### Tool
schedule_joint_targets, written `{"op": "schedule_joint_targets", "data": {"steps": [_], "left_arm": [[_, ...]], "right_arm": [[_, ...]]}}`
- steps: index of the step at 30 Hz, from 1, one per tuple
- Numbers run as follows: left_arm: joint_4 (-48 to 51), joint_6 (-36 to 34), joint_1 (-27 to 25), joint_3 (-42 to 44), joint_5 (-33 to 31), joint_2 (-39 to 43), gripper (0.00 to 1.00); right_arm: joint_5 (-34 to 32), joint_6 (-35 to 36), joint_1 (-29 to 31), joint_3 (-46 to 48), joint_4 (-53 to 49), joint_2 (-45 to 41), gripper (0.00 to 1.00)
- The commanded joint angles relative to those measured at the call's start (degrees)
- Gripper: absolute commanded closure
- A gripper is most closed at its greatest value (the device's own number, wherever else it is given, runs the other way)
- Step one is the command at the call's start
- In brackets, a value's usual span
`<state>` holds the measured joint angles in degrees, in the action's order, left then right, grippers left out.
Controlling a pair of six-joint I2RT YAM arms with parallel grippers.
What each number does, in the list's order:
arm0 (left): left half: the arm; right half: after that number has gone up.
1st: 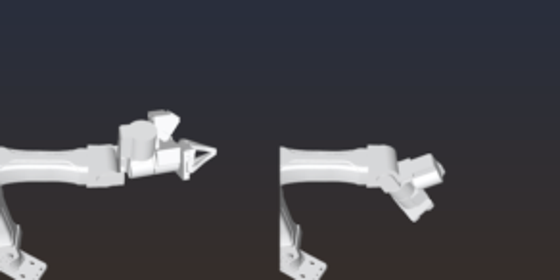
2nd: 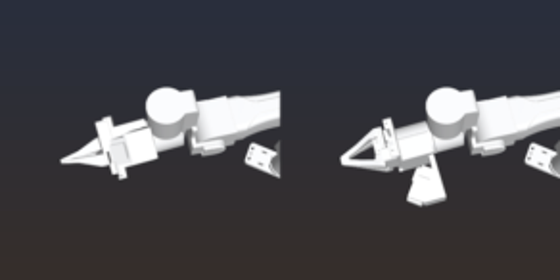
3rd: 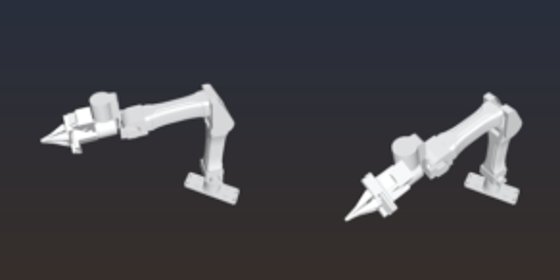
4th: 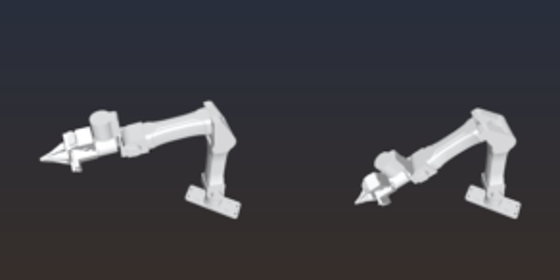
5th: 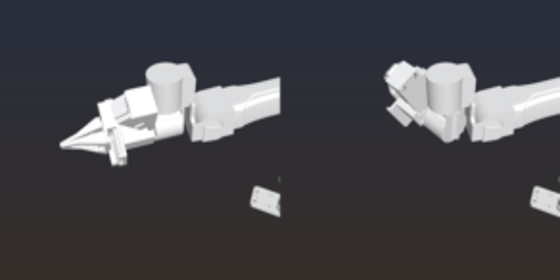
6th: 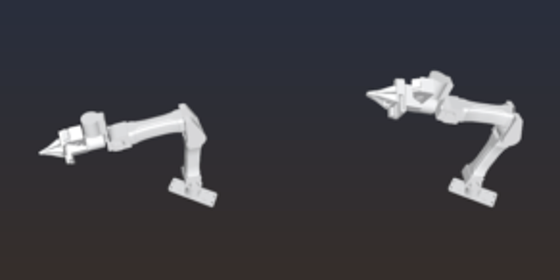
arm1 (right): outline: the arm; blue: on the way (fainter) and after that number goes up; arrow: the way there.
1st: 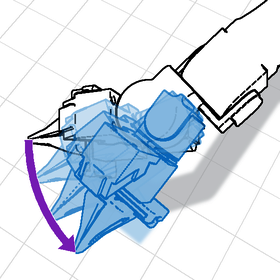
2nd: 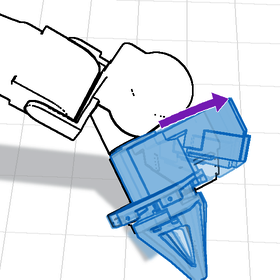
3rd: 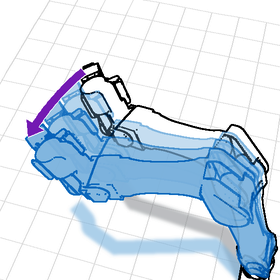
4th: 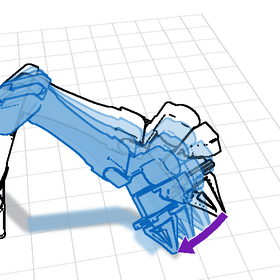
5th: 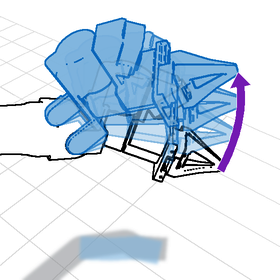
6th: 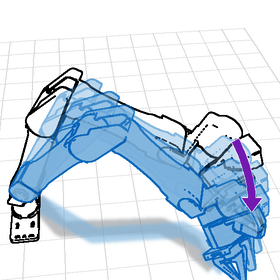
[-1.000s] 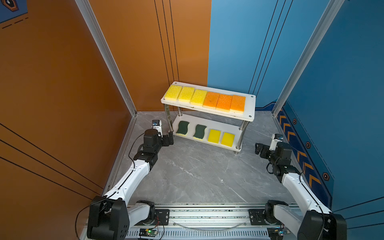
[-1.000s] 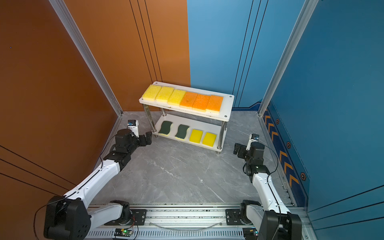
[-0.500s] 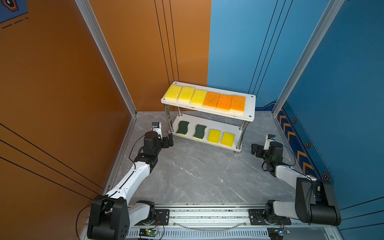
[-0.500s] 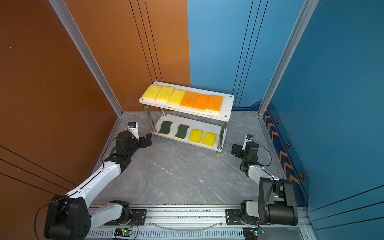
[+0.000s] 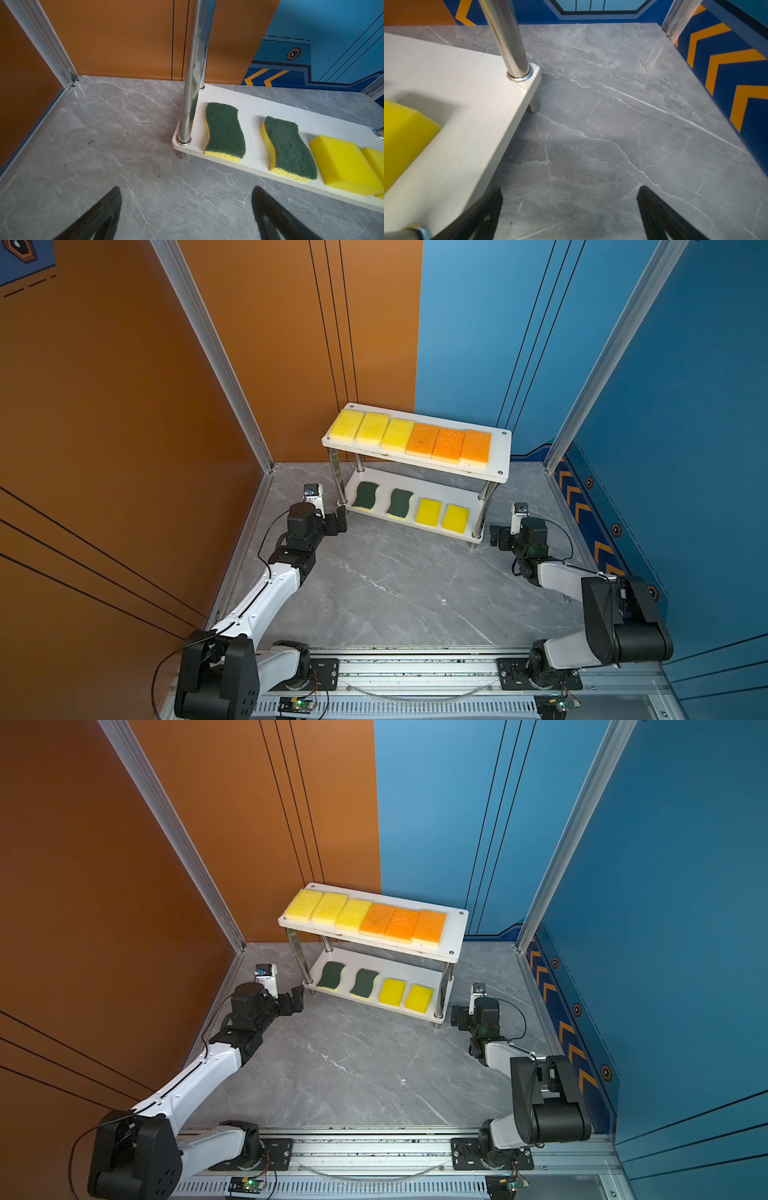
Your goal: Place and organize the cleaning sponges onto the shelf
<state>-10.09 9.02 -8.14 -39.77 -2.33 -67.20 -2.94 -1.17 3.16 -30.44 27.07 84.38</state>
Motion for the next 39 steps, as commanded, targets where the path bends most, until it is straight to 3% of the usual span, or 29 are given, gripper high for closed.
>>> {"op": "schedule_joint_targets", "data": {"steps": [1, 10, 13, 16, 18, 31, 39], "left_arm": [[-0.99, 0.47, 0.61, -0.68, 0.44, -0.58, 0.02], [-1.25, 1.00, 0.50, -1.29, 0.86, -1.62, 0.02], [-1.32, 1.26, 0.50, -1.28, 1.00, -1.53, 0.02], [-1.31, 1.43, 0.41, -1.10, 1.01, -1.31, 0.02], [-1.58, 1.44, 0.41, -0.80, 0.84, -1.23, 0.02], [-1.50, -2.13, 1.09, -0.48, -1.36, -0.43, 0.02], [-3.38, -4.79, 2.43, -1.05, 0.18, -4.90, 0.02]], "right_arm": [[-2.51, 2.83, 1.56, -2.52, 1.38, 2.02, 0.00], [-4.94, 1.84, 1.91, 0.54, 7.28, 1.75, 0.00], [-5.70, 0.38, 0.84, 6.75, 16.97, 0.48, 0.00], [-2.50, -0.34, -0.52, 11.92, 32.10, 5.05, 0.00], [-2.56, 0.07, -0.35, 10.32, 25.83, 3.19, 0.00], [-0.86, -1.99, -2.15, 9.21, 25.40, 4.28, 0.00], [-0.84, -1.99, -2.19, 9.25, 25.40, 4.29, 0.00]]}}
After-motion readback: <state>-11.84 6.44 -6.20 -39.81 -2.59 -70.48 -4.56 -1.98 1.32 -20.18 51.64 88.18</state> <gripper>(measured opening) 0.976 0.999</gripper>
